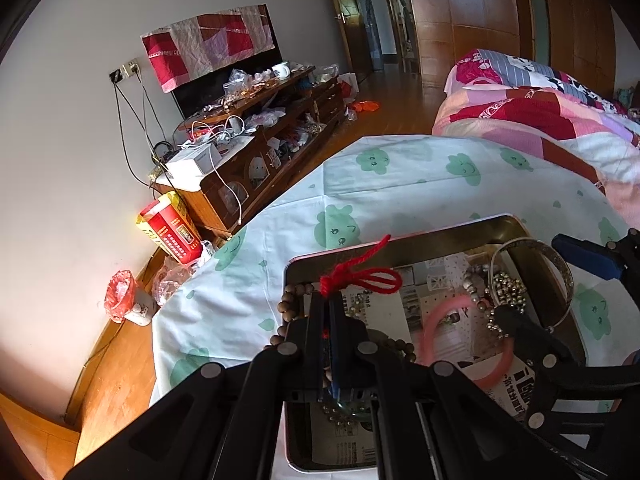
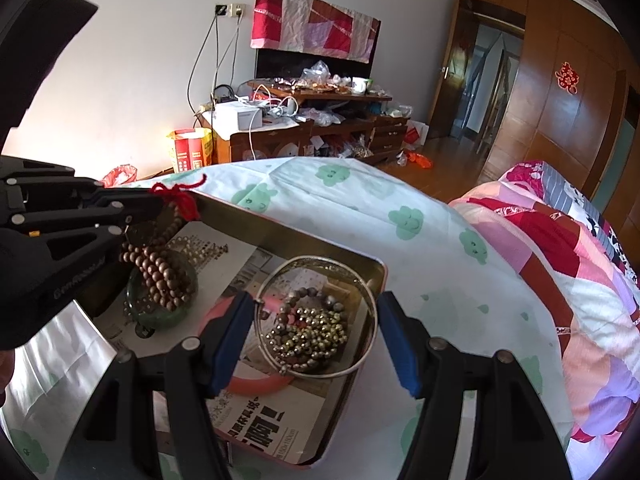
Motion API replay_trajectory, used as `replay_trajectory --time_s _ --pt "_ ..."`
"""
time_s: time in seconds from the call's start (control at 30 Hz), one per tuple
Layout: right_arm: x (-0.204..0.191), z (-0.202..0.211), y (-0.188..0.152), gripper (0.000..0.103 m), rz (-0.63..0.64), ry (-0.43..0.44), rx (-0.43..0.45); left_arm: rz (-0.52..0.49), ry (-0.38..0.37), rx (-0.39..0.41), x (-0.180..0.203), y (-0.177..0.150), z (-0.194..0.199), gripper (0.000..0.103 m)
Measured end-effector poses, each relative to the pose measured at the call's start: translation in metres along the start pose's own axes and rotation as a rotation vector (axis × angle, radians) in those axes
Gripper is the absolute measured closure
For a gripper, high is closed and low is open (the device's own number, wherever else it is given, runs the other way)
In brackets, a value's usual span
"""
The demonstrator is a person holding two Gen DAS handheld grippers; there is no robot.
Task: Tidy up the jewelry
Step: 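Open both tools to release the string knot and bangle into the tin, then move both open tools toward the wristwatch and small silver ring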
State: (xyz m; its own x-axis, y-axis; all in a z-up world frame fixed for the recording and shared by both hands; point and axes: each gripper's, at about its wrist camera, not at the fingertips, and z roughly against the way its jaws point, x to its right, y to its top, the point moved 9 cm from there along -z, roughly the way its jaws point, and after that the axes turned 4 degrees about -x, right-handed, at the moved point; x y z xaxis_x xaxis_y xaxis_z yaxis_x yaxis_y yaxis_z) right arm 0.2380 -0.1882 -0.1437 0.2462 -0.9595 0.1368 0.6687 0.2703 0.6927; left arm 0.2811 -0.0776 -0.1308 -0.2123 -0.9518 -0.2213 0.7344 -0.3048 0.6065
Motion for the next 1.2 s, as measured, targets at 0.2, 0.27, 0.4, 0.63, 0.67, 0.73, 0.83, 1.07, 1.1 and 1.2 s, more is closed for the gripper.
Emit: replay_trajectory --time_s 0.2,0.27,0.4,0.63,0.67,0.73,0.83,1.07,1.1,1.2 --pt "0.003 0.002 0.001 0.027 -0.013 -0.012 0.011 0.015 0.016 -0.051 -0.004 -0.012 -0.005 0.083" --pt "0.004 0.006 -0.001 0.027 -0.009 -0.034 0.009 0.034 0.019 -0.043 -0.009 -0.021 0.002 0.052" --pt "0.008 0.023 -0.015 0.027 -0.033 -0.036 0.001 0.053 0.028 0.011 -0.016 -0.040 0.026 0.033" --pt "0.009 0.059 -0.058 0.026 -0.074 -0.045 -0.006 0.115 0.024 -0.016 -0.014 -0.097 0.050 0.033" --pt "0.007 0.062 -0.064 0.025 -0.074 -0.041 -0.009 0.118 0.009 -0.021 -0.011 -0.102 0.051 0.033" --pt "0.001 0.066 -0.084 0.024 -0.068 -0.045 -0.026 0.119 -0.007 -0.035 -0.001 -0.111 0.051 0.033" --pt "-0.005 0.064 -0.102 0.024 -0.063 -0.055 -0.051 0.101 0.023 -0.050 0.011 -0.112 0.044 0.032" --pt "0.001 0.063 -0.116 0.024 -0.097 -0.068 -0.064 0.101 0.019 -0.068 0.028 -0.107 0.034 0.032" --pt "0.003 0.062 -0.115 0.023 -0.100 -0.072 -0.066 0.097 0.022 -0.072 0.030 -0.107 0.033 0.032" --pt "0.004 0.059 -0.118 0.023 -0.111 -0.068 -0.080 0.087 0.046 -0.084 0.030 -0.110 0.026 0.032"
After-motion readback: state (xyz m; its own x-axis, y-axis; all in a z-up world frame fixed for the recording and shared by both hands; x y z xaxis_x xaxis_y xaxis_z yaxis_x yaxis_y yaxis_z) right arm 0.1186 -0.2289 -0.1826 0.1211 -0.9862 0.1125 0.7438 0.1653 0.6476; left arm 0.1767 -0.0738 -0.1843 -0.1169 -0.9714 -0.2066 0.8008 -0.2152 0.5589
